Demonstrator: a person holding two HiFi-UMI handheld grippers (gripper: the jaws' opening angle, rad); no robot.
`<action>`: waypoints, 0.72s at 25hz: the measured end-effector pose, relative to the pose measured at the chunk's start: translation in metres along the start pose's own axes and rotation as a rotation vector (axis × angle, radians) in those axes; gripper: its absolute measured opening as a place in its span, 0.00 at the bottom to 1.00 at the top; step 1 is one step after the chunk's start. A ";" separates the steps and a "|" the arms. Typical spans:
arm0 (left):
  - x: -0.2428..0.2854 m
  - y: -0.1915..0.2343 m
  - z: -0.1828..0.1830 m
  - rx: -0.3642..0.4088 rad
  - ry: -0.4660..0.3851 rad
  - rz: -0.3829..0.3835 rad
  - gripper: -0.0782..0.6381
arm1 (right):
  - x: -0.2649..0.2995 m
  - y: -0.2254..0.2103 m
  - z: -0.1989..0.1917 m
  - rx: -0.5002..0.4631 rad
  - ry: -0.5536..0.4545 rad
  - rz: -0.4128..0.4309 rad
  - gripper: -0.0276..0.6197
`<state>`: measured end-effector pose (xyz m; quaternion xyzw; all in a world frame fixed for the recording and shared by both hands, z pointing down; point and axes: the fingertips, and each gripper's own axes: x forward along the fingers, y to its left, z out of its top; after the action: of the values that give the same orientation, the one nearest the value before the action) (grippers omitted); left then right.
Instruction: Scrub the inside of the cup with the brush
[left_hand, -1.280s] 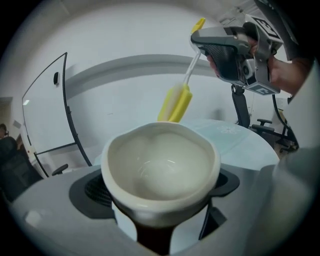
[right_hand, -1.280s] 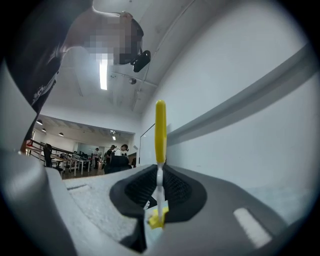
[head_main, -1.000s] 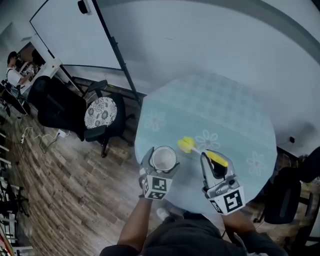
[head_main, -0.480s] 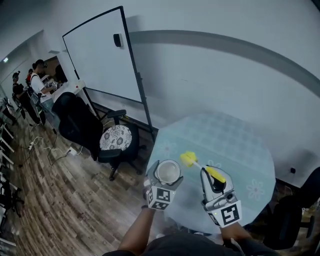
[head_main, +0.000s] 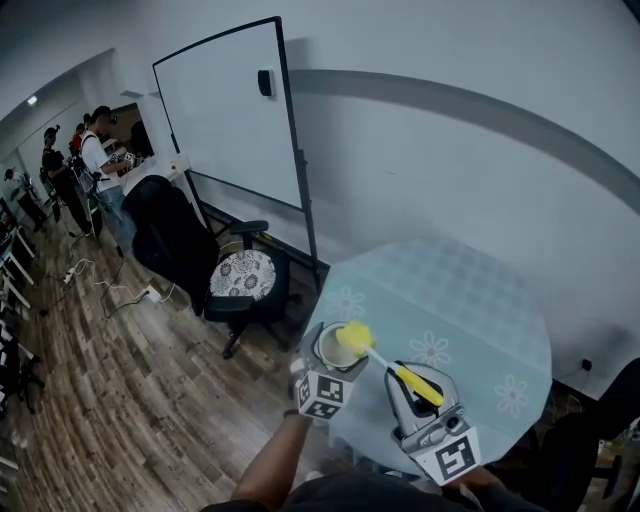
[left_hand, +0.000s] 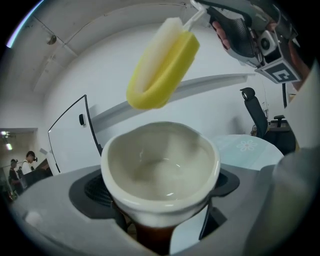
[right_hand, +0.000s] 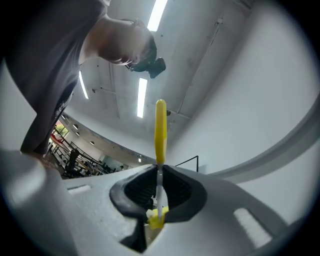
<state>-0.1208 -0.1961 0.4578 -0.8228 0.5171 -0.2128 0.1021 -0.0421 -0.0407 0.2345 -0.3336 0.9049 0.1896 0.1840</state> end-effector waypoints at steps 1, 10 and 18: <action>-0.001 0.002 -0.001 -0.002 0.003 0.005 0.89 | 0.001 0.005 0.000 0.009 0.000 0.013 0.10; -0.010 0.006 -0.002 0.018 0.012 0.027 0.89 | 0.008 0.030 -0.040 0.028 0.103 0.052 0.10; -0.018 0.012 -0.007 0.056 0.027 0.052 0.89 | 0.020 0.045 -0.056 0.062 0.160 0.101 0.10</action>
<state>-0.1401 -0.1851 0.4554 -0.8028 0.5336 -0.2355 0.1238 -0.0982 -0.0455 0.2833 -0.2957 0.9378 0.1434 0.1116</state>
